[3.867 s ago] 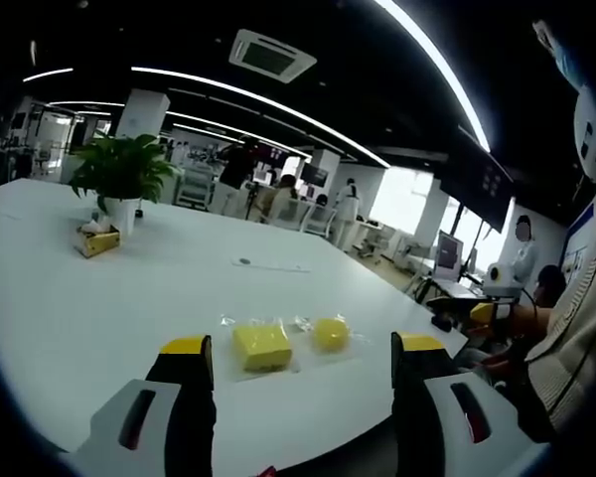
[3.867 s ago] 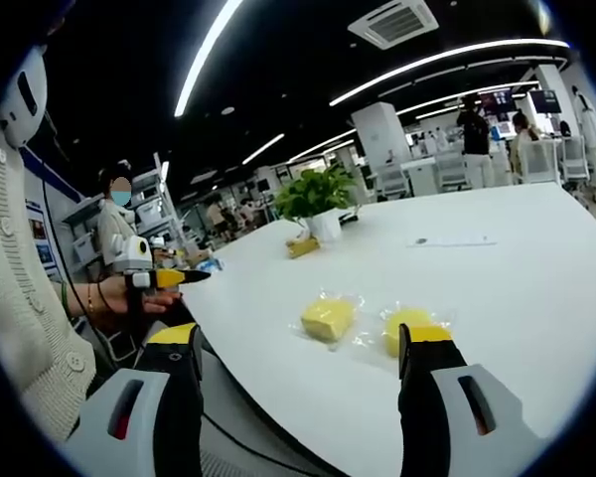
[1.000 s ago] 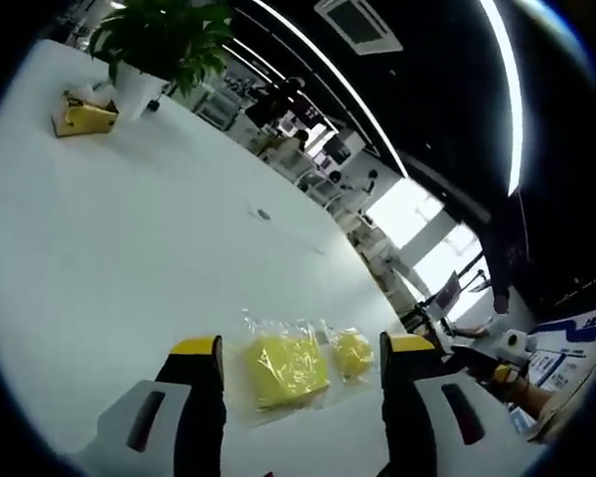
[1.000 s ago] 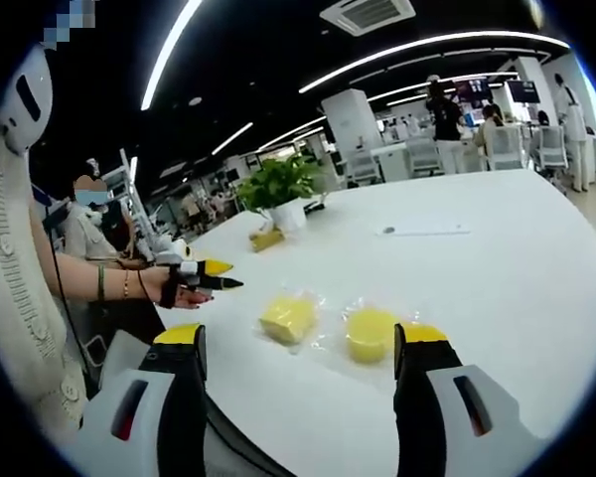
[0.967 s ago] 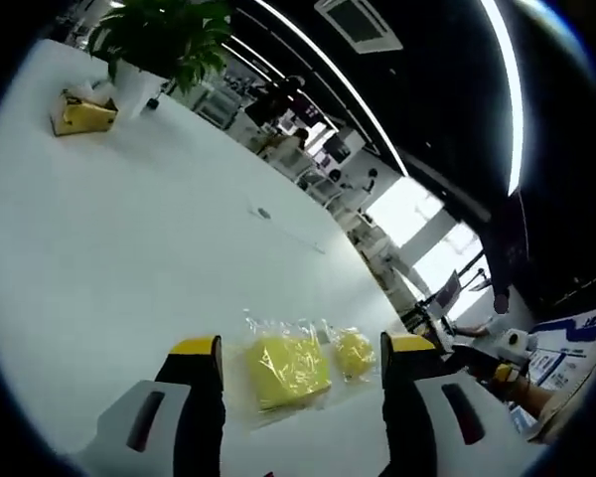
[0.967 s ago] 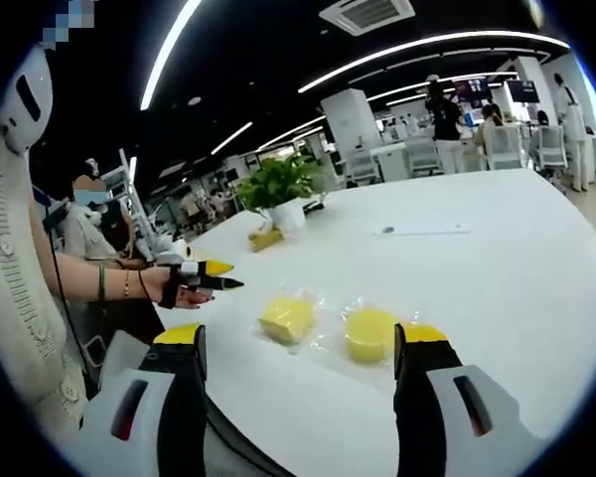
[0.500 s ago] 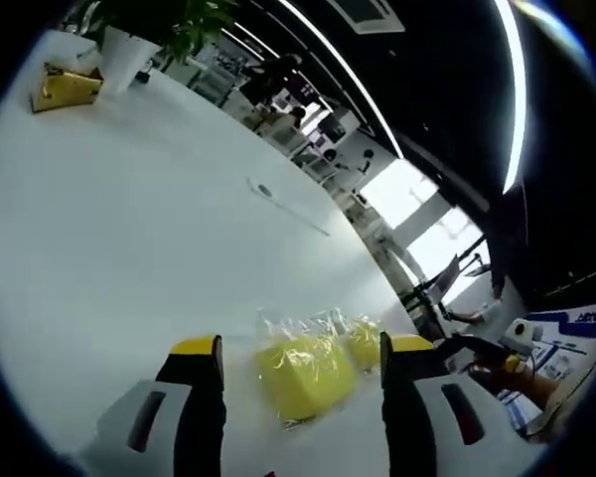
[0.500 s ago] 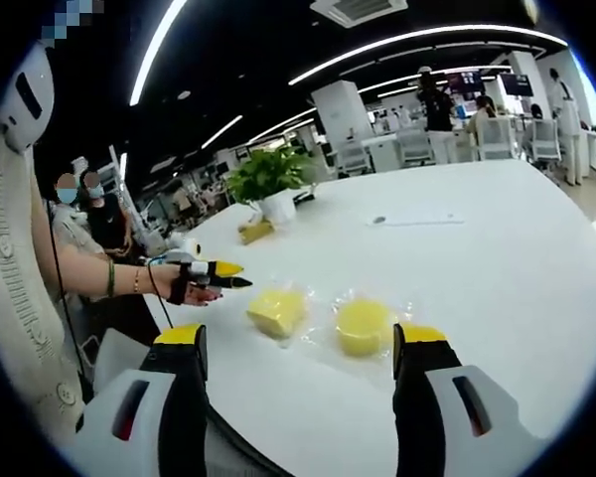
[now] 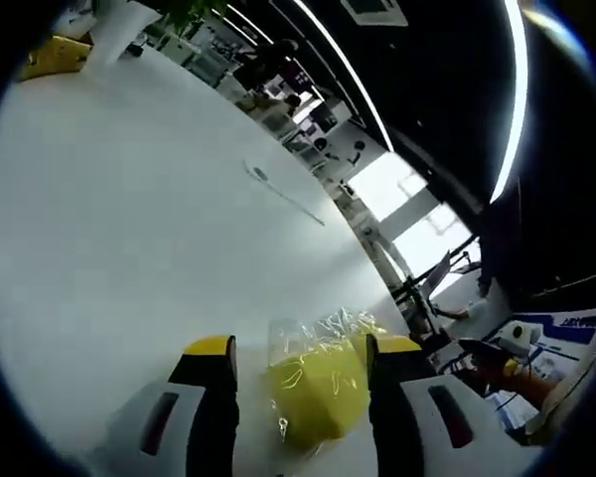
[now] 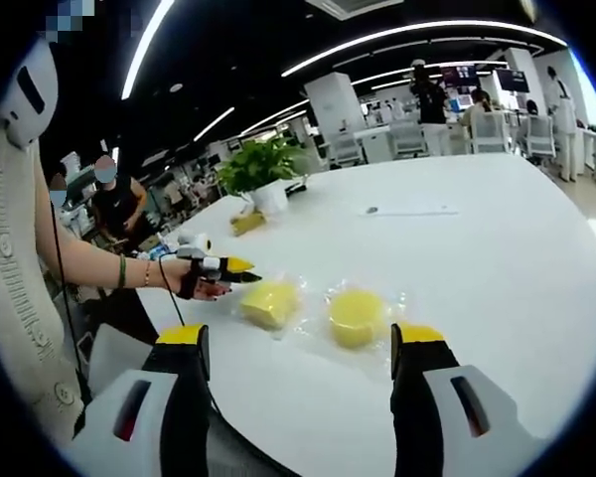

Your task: Compare the silicone blocks by pressing each to a similar depth, holding the contact briefly, and releasing to observe deformation and rebound differences across the visible hardness samples.

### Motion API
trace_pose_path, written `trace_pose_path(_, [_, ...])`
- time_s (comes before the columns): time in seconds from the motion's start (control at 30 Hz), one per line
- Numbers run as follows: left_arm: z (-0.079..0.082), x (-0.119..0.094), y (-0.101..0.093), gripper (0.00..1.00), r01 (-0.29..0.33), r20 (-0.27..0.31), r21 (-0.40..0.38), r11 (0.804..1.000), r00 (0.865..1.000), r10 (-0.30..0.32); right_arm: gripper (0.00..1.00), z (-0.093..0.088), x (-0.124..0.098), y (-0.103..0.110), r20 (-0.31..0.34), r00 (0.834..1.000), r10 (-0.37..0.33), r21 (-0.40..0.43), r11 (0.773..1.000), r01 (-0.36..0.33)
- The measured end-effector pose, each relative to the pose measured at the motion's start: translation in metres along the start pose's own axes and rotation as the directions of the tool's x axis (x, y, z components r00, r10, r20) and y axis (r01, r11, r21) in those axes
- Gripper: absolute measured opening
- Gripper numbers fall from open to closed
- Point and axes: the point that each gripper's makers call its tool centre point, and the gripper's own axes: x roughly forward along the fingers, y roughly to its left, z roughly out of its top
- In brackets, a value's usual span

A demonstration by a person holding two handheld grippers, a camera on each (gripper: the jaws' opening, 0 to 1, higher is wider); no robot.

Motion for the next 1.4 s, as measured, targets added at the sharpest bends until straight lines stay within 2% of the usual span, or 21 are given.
trace_pose_path(0.17, [-0.002,0.007,0.002,0.34,0.033,-0.015,-0.03,0.999,0.999,-0.034,0.69,0.001,0.0,-0.002,-0.004,1.0,-0.008,-0.001,1.0,0.008])
trace_pose_path(0.27, [-0.002,0.009,0.0,0.24,0.068,0.004,-0.117,0.991,0.998,-0.068,0.68,0.001,0.001,-0.002,-0.005,1.0,-0.01,-0.001,1.0,0.01])
trace_pose_path(0.3, [-0.001,0.009,0.0,0.23,0.082,0.012,-0.14,0.987,0.997,-0.081,0.68,0.001,0.001,-0.003,-0.004,1.0,-0.012,-0.002,1.0,0.012])
trace_pose_path(0.4, [0.0,0.007,0.006,0.19,0.076,0.036,-0.172,0.982,0.997,-0.071,0.67,0.001,0.002,-0.002,-0.004,1.0,-0.012,-0.006,1.0,0.012])
trace_pose_path(0.5, [-0.002,0.007,0.015,0.16,0.076,0.032,-0.189,0.979,0.997,-0.071,0.67,-0.001,0.003,-0.003,-0.011,1.0,-0.013,-0.003,1.0,0.013])
trace_pose_path(0.6, [-0.005,0.008,0.023,0.16,0.065,0.011,-0.184,0.981,0.998,-0.064,0.67,-0.001,0.003,-0.003,-0.014,1.0,-0.012,-0.003,1.0,0.012])
trace_pose_path(0.67, [-0.007,0.009,0.022,0.14,0.06,0.004,-0.182,0.981,0.998,-0.06,0.67,-0.001,0.004,-0.003,-0.015,1.0,-0.012,-0.003,1.0,0.012])
trace_pose_path(0.73, [-0.007,0.01,0.02,0.05,0.06,0.004,-0.169,0.984,0.998,-0.06,0.67,-0.001,0.005,-0.003,-0.017,1.0,-0.01,-0.003,1.0,0.01])
trace_pose_path(0.93, [-0.008,0.011,0.017,0.03,0.05,-0.001,-0.156,0.987,0.999,-0.05,0.66,-0.003,0.006,-0.002,-0.025,1.0,-0.005,-0.003,1.0,0.004])
trace_pose_path(1.1, [-0.011,0.011,0.009,0.0,0.047,-0.031,-0.064,0.997,0.998,-0.049,0.66,-0.003,0.007,-0.002,-0.026,1.0,0.0,-0.002,1.0,0.0])
trace_pose_path(1.17, [-0.011,0.011,0.003,0.0,0.056,-0.034,-0.061,0.997,0.998,-0.059,0.66,-0.003,0.007,-0.002,-0.026,1.0,0.004,-0.004,1.0,-0.004])
trace_pose_path(1.2, [-0.011,0.011,0.002,0.0,0.052,-0.04,-0.041,0.998,0.998,-0.054,0.66,-0.003,0.007,-0.001,-0.025,1.0,0.006,-0.004,1.0,-0.006])
trace_pose_path(1.23, [-0.012,0.01,0.004,0.0,0.044,-0.052,0.012,0.999,0.998,-0.043,0.66,-0.003,0.007,-0.001,-0.024,1.0,0.008,-0.004,1.0,-0.008])
trace_pose_path(1.33, [-0.011,0.01,-0.002,0.0,0.034,-0.05,0.016,0.999,0.998,-0.033,0.66,-0.003,0.008,0.0,-0.023,1.0,0.012,-0.007,1.0,-0.012])
trace_pose_path(1.4, [-0.011,0.008,-0.003,0.0,0.016,-0.05,-0.008,1.0,0.999,-0.016,0.65,-0.002,0.007,0.001,-0.018,1.0,0.017,-0.008,1.0,-0.018])
